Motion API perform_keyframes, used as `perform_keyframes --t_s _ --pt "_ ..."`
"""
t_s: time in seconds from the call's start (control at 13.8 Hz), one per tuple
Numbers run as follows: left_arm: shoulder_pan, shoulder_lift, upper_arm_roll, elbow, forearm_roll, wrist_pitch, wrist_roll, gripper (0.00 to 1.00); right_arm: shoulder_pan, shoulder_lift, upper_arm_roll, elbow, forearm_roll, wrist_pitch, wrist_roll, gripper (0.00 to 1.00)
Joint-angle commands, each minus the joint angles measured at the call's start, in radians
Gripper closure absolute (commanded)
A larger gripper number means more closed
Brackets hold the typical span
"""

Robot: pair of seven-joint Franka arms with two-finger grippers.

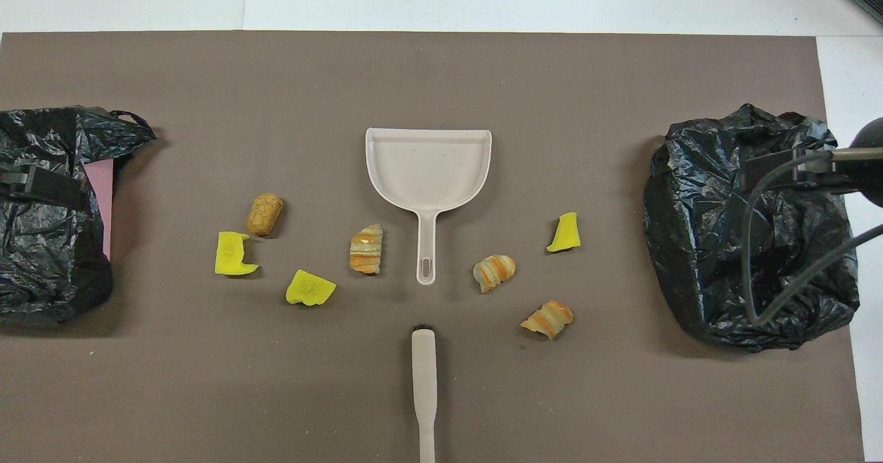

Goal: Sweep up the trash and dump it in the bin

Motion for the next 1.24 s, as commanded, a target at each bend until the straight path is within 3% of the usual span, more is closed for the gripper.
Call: perform_keyframes --t_s 0.0,0.51,1.16 --pt "0.009 -0.001 -0.001 -0.023 -0.053 -0.009 0.018 0.00 -0.004 0.004 0.003 0.006 0.025 -0.023 -0.018 0.00" --pt "-0.028 -0.032 -0.010 -0.230 -0.226 0.113 0.053 0.00 -0.006 -0.011 0.002 -0.019 0.025 -0.040 -0.004 0.00" --pt "-0.337 -0.173 -0.012 -0.597 -0.314 0.357 -0.035 0.00 0.002 0.010 0.002 -0.020 0.011 0.021 0.026 0.00"
